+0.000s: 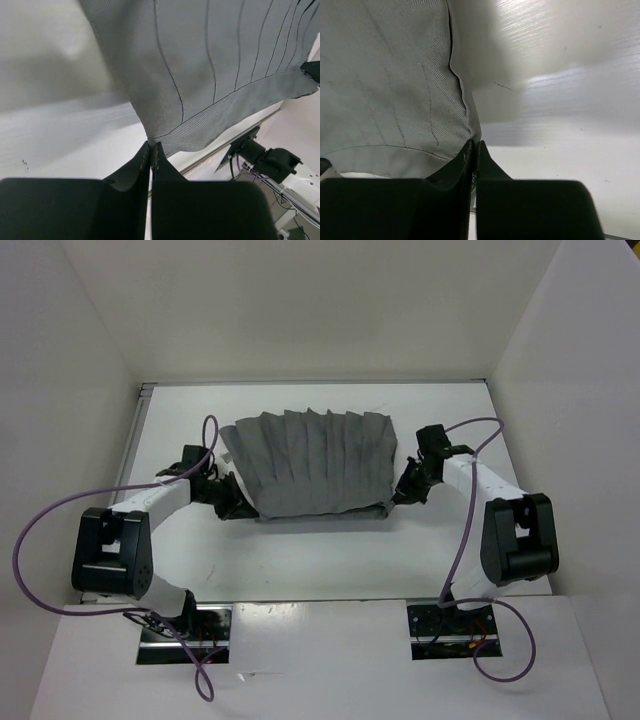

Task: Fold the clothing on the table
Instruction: Flatten the skirt out

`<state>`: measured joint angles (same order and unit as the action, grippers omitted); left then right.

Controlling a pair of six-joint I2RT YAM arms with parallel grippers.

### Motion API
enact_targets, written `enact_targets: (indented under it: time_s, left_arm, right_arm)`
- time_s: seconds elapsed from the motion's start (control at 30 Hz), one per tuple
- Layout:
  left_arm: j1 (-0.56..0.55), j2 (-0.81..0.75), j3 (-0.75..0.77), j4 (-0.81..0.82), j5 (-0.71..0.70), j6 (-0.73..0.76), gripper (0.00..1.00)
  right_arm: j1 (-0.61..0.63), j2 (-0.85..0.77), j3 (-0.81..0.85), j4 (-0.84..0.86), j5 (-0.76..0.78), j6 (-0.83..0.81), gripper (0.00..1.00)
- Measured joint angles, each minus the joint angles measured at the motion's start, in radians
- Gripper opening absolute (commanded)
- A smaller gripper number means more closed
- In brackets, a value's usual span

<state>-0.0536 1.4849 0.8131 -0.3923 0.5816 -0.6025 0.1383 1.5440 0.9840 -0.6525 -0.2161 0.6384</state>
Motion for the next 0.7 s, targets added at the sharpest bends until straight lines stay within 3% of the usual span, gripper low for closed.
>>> enact_targets:
  time_s: [0.17, 0.3, 0.47, 0.6, 0.7]
  left_arm:
    - [0.008, 0.056, 0.069, -0.041, 0.009, 0.002, 0.00]
    - [0.034, 0.217, 0.390, -0.072, 0.020, 0.000, 0.00]
    - [0.099, 0.314, 0.794, -0.022, 0.146, -0.031, 0.01]
    - [0.145, 0.298, 1.006, 0.029, 0.268, -0.053, 0.01]
    - [0.170, 0.222, 0.995, 0.034, 0.345, -0.058, 0.01]
  right_arm:
    - [-0.006, -0.003, 0.058, -0.034, -0.025, -0.020, 0.00]
    - [-0.018, 0.043, 0.330, -0.064, -0.005, -0.048, 0.00]
    - [-0.036, 0.085, 0.685, 0.005, -0.010, -0.079, 0.00]
    - [-0.037, 0.013, 0.742, 0.094, -0.037, -0.098, 0.00]
    - [-0.037, -0.105, 0.698, 0.148, -0.072, -0.119, 0.00]
